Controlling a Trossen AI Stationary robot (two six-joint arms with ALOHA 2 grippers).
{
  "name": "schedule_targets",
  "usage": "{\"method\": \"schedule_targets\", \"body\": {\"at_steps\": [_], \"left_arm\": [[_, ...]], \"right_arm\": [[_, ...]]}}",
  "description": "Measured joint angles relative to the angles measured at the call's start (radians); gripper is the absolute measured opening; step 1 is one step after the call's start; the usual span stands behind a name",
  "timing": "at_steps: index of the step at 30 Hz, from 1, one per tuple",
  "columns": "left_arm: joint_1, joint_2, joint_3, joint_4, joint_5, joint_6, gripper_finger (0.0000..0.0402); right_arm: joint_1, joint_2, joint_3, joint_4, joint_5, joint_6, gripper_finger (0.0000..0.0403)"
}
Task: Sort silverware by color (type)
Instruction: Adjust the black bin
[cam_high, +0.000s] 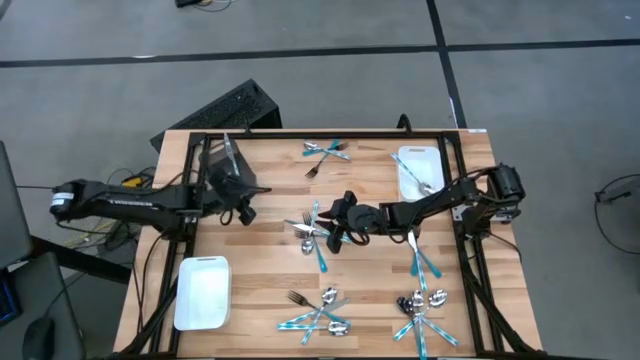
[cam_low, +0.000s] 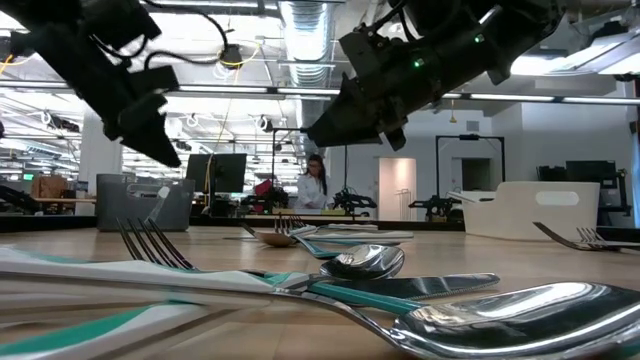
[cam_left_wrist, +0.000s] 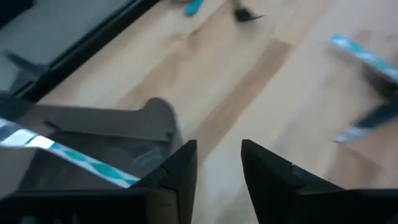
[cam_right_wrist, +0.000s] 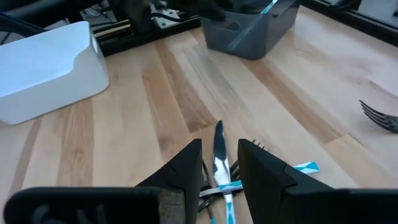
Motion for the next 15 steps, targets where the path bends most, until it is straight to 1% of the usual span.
{"method": "schedule_targets", "body": {"at_steps": [3,6,8,10,15], "left_arm": [[0.01,0.067,0.0,0.076,-0.07,0.008,0.0092],[0.039,0.112,0.0,0.161,-0.085,0.051,0.0078],[0.068,0.13,0.0,0.173,-0.08,0.056,0.0069],[0.101,0.148,0.0,0.164,-0.056,0.05,0.0059],[0.151,0.18,0.001,0.122,0.063,0.047,0.0029]], "right_arm": [[0.005,0.0,0.0,0.007,0.0,0.01,0.0128],[0.011,0.0,0.0,0.007,0.0,0.033,0.0128],[0.02,0.0,0.0,0.006,0.0,0.034,0.0128],[0.032,0.0,0.0,0.005,0.0,0.034,0.0128],[0.057,0.0,0.0,0.002,0.0,0.028,0.0128]]}}
